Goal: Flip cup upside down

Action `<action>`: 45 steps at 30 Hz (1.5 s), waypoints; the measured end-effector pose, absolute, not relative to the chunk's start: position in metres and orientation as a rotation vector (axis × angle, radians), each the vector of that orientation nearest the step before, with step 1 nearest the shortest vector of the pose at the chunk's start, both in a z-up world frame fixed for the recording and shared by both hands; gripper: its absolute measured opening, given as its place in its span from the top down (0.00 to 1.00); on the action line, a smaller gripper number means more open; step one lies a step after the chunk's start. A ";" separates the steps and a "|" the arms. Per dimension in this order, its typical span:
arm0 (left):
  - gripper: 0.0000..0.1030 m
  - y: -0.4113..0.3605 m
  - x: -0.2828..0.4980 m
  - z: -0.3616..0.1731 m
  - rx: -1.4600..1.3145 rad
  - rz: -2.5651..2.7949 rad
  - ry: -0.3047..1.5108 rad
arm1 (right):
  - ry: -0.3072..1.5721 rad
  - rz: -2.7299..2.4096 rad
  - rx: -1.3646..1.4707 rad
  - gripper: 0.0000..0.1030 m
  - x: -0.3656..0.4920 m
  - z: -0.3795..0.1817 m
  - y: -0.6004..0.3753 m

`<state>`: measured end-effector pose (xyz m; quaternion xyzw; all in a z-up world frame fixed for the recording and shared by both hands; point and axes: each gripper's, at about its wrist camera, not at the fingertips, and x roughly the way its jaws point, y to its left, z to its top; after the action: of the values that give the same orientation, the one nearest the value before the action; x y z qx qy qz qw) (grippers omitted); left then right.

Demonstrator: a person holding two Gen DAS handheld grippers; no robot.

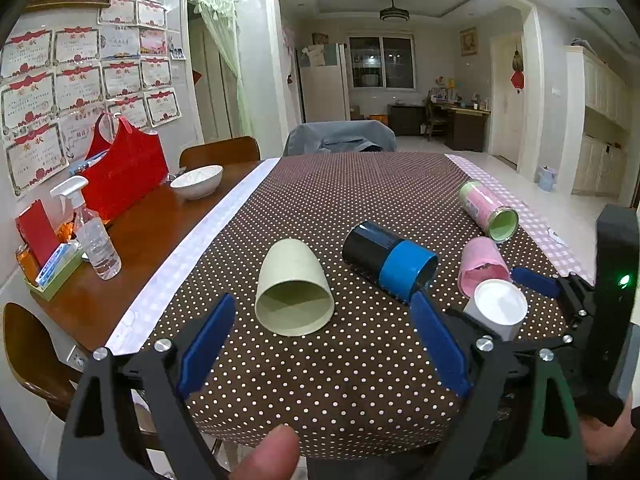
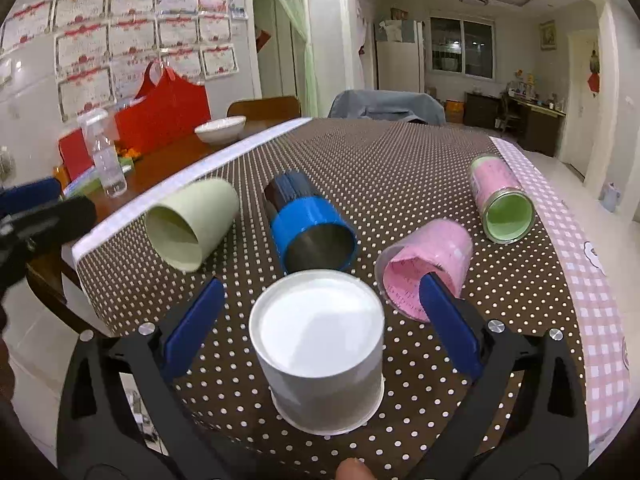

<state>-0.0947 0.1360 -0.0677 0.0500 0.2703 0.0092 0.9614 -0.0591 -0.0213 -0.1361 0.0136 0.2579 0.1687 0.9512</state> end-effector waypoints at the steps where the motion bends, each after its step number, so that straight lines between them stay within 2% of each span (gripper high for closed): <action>1: 0.15 0.135 -0.095 -0.066 0.102 0.022 0.545 | 0.518 0.341 0.036 0.06 -0.060 -0.132 -0.023; 21: 0.15 0.110 -0.123 -0.018 0.121 0.077 0.423 | 0.418 0.242 0.150 0.06 -0.078 -0.038 -0.080; 45: 0.15 0.105 -0.166 0.017 0.103 0.115 0.324 | 0.320 0.216 0.140 0.06 -0.121 0.002 -0.091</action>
<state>-0.1660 0.1053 0.0171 0.0514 0.1612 0.0570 0.9839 -0.1206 -0.0910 0.0021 0.0694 0.1588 0.1071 0.9790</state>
